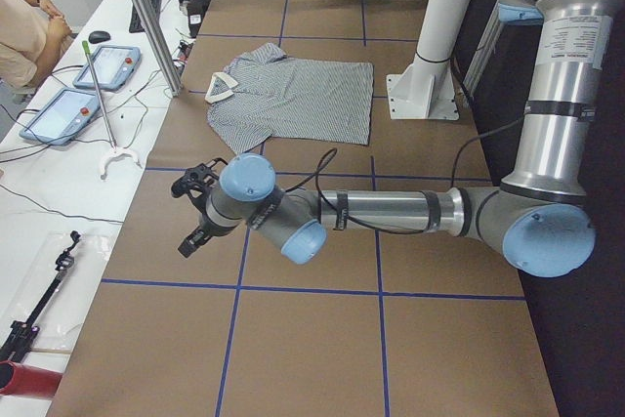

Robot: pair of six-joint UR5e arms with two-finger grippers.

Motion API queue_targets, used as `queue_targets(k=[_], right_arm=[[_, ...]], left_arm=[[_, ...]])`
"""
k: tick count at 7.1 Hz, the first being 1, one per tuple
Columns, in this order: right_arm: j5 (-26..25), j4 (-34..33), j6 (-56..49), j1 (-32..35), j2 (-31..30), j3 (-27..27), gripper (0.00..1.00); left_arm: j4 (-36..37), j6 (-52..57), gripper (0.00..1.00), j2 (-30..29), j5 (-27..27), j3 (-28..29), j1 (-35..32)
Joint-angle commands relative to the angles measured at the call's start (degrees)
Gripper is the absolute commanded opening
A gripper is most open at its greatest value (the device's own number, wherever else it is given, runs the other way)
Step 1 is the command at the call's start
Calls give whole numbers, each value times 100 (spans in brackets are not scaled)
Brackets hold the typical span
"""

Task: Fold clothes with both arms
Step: 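Move the right arm in over the shirt's shoulder nearest it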

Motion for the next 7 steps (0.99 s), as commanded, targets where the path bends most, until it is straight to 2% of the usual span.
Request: queue_targets(k=[1, 2, 3, 4, 6, 7], right_arm=[[-119, 281, 1489, -837, 851, -139, 100], [-591, 587, 2555, -1363, 1125, -166, 100], [-1291, 833, 3505, -1891, 1363, -288, 93], [-1664, 984, 4428, -2288, 1522, -367, 70], [-2708, 1457, 5260, -3149, 1777, -822, 64], [-3027, 1825, 5464, -3414, 1866, -1225, 61]], left_arm=[[-259, -243, 100, -268, -10, 186, 50], [-599, -295, 100, -233, -2, 194, 242], [-655, -322, 100, -224, 7, 212, 418], [-656, -331, 100, -216, 16, 212, 489], [-664, -331, 100, -215, -2, 212, 490], [-656, -331, 100, -215, 7, 212, 490]])
